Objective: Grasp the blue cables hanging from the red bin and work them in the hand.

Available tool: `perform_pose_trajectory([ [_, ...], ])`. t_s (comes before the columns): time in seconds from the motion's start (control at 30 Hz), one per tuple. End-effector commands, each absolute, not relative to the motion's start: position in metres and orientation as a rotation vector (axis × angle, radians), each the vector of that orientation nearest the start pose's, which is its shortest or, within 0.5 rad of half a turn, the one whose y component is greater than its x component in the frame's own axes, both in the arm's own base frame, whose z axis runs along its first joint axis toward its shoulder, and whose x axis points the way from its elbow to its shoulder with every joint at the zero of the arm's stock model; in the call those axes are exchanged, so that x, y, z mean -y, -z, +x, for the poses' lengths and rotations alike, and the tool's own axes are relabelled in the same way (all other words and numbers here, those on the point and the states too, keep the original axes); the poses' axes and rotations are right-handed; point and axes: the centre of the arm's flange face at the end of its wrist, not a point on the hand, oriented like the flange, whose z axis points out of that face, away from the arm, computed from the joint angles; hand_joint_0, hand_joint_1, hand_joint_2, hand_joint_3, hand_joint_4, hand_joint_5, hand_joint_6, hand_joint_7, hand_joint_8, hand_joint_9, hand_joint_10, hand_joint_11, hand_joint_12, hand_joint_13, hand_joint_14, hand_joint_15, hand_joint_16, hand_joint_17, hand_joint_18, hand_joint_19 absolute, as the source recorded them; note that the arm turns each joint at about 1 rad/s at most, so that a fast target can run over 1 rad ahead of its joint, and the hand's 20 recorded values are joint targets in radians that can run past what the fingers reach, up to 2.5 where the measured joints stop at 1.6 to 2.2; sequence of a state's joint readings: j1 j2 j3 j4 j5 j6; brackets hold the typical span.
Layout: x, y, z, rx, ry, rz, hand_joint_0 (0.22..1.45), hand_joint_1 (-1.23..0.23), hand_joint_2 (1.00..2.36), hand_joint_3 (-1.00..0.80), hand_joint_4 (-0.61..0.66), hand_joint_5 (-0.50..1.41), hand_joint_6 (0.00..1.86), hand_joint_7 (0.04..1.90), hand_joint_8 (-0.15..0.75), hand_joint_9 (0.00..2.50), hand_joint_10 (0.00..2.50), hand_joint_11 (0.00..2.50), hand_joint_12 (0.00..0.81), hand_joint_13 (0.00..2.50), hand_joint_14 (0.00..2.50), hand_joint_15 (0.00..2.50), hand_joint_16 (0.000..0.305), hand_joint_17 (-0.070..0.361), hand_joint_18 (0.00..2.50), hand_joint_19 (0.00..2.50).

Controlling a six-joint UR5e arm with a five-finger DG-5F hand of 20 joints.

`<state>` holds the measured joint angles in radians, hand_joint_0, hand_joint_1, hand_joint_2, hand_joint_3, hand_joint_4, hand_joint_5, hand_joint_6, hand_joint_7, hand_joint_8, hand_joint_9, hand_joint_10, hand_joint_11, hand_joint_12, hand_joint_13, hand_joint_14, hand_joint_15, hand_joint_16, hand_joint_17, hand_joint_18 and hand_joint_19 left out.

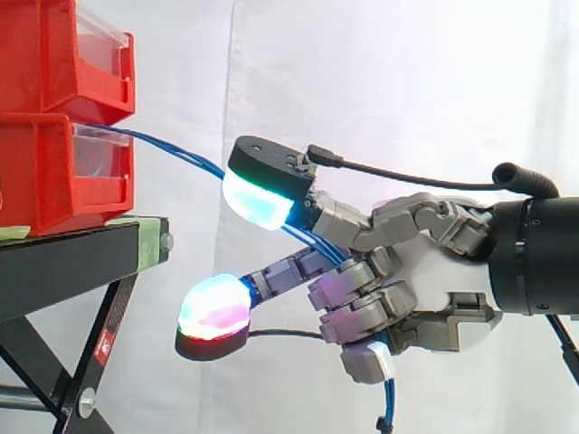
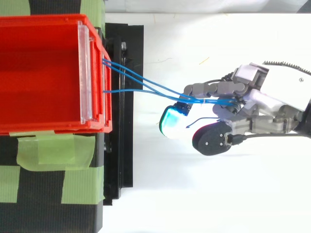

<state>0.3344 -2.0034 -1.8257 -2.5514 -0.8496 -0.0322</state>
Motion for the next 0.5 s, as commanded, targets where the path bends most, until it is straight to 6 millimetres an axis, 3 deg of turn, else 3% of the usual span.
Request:
perform_pose_trajectory([
  [0.0, 0.0088, -0.1931, 0.5813, -1.02, -0.821, 1.372, 0.79, -0.58, 1.0, -0.95, 0.36, 0.44, 0.02, 1.15, 0.524, 1.97, 2.5, 2.5, 0.758, 2.17, 2.5, 2.13, 0.222, 0.166, 2.5, 0.8],
  [0.47, 0.009, -0.1924, 0.5806, -1.022, -0.819, 1.373, 0.79, -0.58, 1.0, -0.95, 0.36, 0.44, 0.02, 1.14, 0.524, 1.97, 2.5, 2.5, 0.755, 2.16, 2.5, 2.12, 0.221, 0.166, 2.5, 0.79],
])
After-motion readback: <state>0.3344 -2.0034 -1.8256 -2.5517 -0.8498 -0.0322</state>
